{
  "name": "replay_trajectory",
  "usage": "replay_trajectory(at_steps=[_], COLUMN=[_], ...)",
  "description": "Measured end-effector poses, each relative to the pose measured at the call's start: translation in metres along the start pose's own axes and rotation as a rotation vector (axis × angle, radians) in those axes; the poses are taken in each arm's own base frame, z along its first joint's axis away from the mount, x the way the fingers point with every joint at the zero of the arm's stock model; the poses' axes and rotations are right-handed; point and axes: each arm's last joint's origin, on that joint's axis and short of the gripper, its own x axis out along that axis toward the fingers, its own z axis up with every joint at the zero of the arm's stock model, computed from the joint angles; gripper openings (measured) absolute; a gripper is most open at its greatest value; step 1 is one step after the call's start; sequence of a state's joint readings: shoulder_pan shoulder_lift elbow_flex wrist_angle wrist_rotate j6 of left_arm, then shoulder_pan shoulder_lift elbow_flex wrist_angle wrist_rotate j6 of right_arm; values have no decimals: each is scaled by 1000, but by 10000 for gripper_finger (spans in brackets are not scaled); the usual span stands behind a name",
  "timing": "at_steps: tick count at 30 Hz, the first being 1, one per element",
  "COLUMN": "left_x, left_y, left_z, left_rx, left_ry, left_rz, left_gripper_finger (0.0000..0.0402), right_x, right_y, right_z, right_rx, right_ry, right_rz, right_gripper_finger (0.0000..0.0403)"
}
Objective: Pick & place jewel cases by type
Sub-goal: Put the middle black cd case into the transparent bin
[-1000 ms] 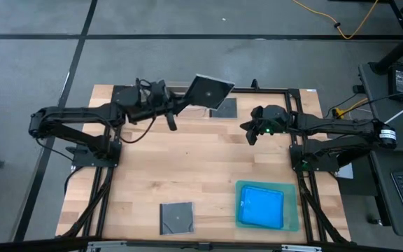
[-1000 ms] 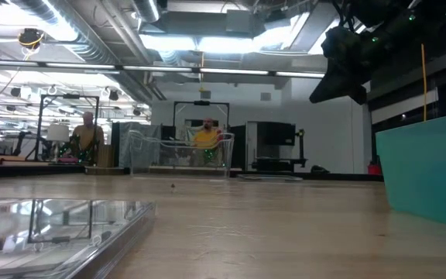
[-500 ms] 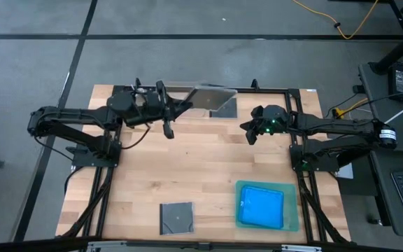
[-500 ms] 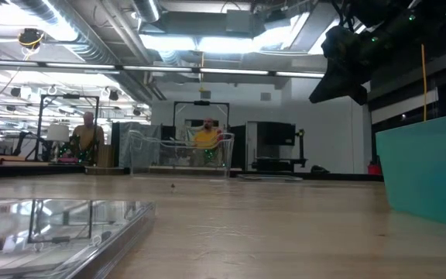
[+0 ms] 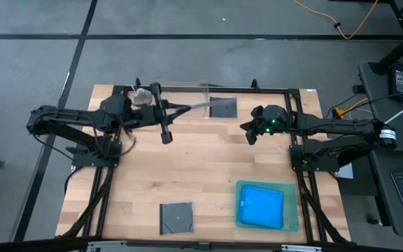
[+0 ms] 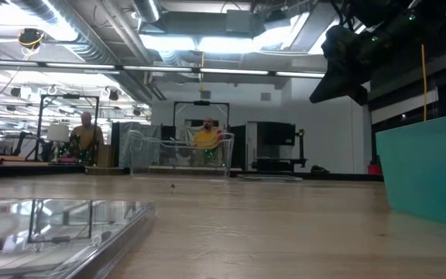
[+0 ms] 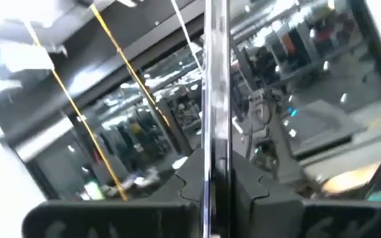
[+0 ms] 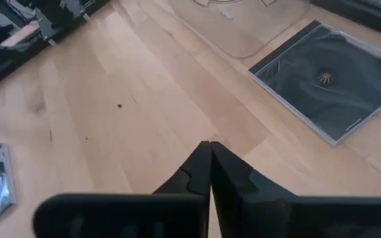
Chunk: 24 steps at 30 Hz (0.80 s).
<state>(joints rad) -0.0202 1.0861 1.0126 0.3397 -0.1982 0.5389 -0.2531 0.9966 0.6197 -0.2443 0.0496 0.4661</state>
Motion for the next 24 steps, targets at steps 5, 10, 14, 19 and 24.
replay_trajectory(at_steps=[5,10,14,19,24], left_x=[-6,-12,-18,-23,-26], left_y=[-2,-3,-5,-8,-12], left_z=[8,15,22,29,32], left_rx=[166,277,392,544,700], left_ry=[-30,-41,-64,-82,-66], left_rz=[-12,8,7,10,28], left_gripper_finger=[20,20,20,20,20], right_x=[0,0,0,0,0], right_y=[0,0,0,0,0], right_z=[0,0,0,-1,-1], right_rx=[30,54,60,58,80], right_ry=[1,3,6,17,24], right_rz=[1,0,3,20,17], right_gripper_finger=[28,19,7,12,29])
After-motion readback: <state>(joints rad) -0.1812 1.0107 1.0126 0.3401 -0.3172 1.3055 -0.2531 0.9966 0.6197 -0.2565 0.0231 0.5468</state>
